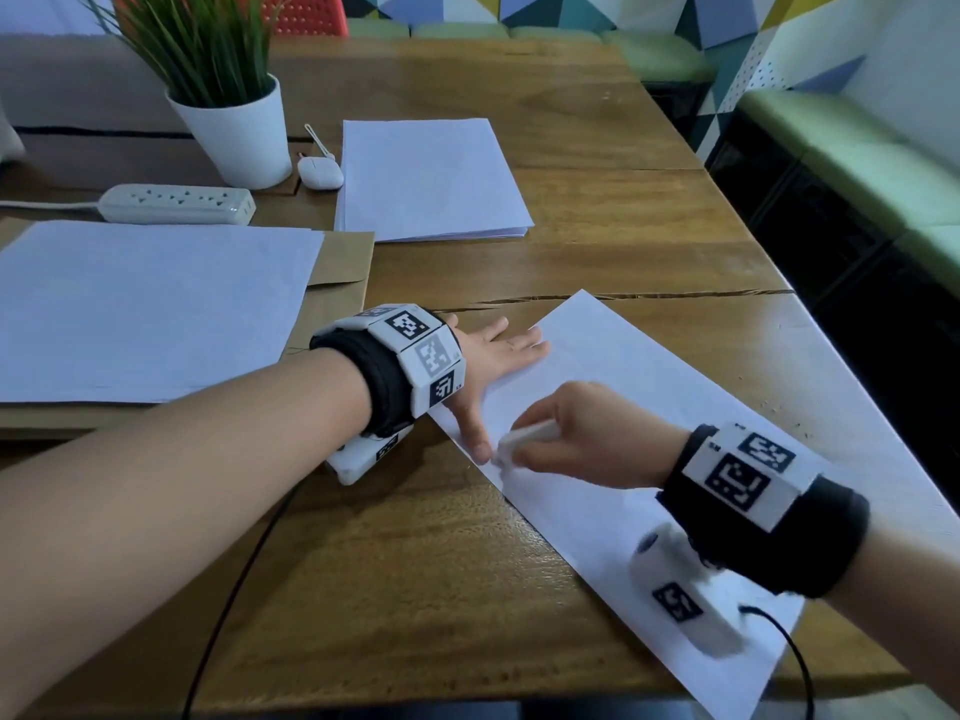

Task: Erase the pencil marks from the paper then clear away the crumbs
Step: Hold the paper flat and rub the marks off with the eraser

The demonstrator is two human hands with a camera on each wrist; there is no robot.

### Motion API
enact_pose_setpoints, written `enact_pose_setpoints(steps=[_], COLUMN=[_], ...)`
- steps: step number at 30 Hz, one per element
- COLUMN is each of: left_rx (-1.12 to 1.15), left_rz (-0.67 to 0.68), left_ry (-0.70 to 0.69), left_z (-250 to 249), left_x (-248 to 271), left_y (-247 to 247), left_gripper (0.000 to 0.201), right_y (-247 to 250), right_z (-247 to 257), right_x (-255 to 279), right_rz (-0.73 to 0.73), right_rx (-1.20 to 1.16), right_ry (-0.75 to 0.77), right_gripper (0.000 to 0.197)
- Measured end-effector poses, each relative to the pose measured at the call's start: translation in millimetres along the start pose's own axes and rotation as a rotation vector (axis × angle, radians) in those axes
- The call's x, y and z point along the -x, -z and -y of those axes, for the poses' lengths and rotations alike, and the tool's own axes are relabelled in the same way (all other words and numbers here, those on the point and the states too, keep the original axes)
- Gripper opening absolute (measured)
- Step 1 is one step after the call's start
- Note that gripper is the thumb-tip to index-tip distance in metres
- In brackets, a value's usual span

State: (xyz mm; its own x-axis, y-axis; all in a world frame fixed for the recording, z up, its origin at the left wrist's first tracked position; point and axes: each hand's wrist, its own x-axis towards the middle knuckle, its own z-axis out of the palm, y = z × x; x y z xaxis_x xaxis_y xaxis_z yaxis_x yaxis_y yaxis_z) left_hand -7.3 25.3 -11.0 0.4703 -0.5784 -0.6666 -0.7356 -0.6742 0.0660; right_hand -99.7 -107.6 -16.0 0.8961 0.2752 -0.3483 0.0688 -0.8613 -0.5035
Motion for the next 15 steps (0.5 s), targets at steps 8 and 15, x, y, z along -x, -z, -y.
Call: enact_pose_setpoints(steps=[8,15], left_rx=[0.002,0.0], left_rz=[-0.013,-0.008], left_ry=[0.004,-0.006], left_z=[-2,1], left_x=[0,-2], left_y=[0,-1], left_gripper=[0.131,0.132], right_y=[17,29], right_z=[-11,-17], right_x=[-16,-22], right_rz=[-0.115,-0.108], right_rx=[-0.081,-0.161], right_ry=[-0.076,-0.134], right_gripper=[0.019,0.019])
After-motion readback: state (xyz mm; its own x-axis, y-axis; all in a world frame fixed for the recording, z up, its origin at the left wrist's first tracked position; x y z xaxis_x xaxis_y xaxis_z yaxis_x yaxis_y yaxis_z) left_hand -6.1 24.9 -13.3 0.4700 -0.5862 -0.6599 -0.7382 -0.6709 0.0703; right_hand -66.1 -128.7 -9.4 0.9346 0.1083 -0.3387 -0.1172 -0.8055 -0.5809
